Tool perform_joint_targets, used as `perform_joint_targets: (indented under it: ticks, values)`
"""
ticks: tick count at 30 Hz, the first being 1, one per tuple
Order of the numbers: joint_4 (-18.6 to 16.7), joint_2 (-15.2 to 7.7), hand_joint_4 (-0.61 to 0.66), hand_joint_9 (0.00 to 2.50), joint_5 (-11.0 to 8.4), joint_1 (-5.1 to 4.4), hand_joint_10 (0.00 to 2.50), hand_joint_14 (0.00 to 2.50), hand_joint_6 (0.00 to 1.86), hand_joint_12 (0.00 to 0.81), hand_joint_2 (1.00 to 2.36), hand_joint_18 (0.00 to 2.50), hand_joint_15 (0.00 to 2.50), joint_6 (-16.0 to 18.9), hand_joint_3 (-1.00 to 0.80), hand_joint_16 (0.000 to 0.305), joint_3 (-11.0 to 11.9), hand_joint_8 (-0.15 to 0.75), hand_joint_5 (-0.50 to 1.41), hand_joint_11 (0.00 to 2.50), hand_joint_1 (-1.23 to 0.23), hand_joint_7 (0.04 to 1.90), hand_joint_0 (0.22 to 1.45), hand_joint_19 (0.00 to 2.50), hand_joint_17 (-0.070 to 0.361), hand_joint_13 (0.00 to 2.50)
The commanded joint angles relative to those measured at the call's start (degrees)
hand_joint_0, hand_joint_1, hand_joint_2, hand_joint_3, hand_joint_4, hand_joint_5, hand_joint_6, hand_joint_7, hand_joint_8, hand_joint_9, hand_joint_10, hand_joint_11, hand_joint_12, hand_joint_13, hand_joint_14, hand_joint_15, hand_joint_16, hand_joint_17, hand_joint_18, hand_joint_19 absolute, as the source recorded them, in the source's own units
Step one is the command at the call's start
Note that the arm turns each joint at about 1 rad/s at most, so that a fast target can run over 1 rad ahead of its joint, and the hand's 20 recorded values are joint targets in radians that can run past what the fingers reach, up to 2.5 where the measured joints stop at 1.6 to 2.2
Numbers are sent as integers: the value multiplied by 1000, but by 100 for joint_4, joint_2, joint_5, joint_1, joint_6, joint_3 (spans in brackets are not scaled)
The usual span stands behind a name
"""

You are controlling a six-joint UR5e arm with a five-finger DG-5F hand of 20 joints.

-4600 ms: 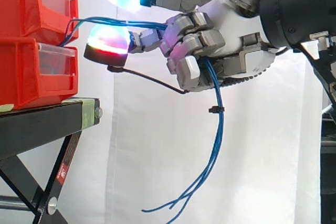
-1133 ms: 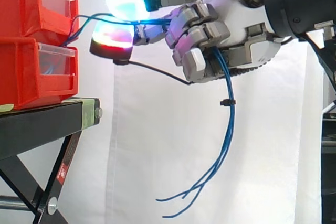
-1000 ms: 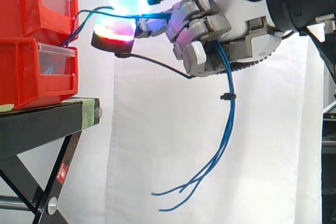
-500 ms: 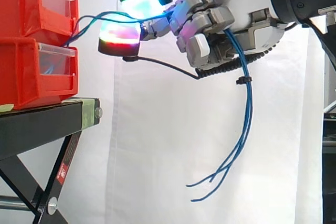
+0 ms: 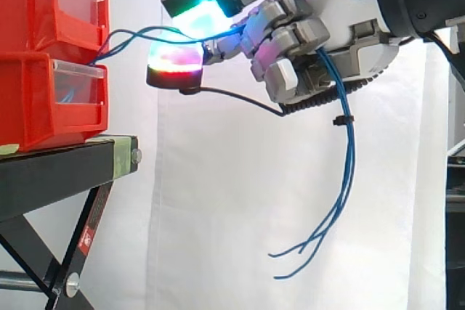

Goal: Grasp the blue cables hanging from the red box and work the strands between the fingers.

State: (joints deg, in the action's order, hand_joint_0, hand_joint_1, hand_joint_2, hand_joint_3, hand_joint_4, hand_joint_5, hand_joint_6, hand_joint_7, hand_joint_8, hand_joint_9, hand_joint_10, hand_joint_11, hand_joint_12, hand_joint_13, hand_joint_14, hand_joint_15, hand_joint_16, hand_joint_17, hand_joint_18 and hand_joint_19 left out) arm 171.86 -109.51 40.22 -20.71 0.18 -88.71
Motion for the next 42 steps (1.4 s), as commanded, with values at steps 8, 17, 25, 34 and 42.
perform_joint_targets:
  ticks: [8,17,25,34,42]
  values:
    - [-575,0,158,1770,-6,-38,2500,2500,683,688,1016,2500,1811,-158,-470,238,-296,445,230,2500,-734,1266,843,718,178,2057]
    - [-566,-9,146,1770,-6,-38,2500,2500,1316,688,1062,2500,1811,-167,-10,238,-296,445,95,2500,-791,944,820,718,178,2057]
    - [-566,0,-181,1770,-6,-38,2500,2500,1495,688,1566,2500,1811,-167,-52,238,-287,445,98,2500,-665,1025,754,718,178,2057]
    - [-549,0,22,1770,-15,-29,2500,2500,1177,688,1010,2500,1811,-158,-244,238,-296,445,185,2500,-681,1071,823,718,178,2057]
    - [-514,0,51,1770,-15,-29,2500,2500,1160,688,1289,2500,1811,-158,-10,238,-287,445,107,2500,-689,1022,993,718,178,2057]
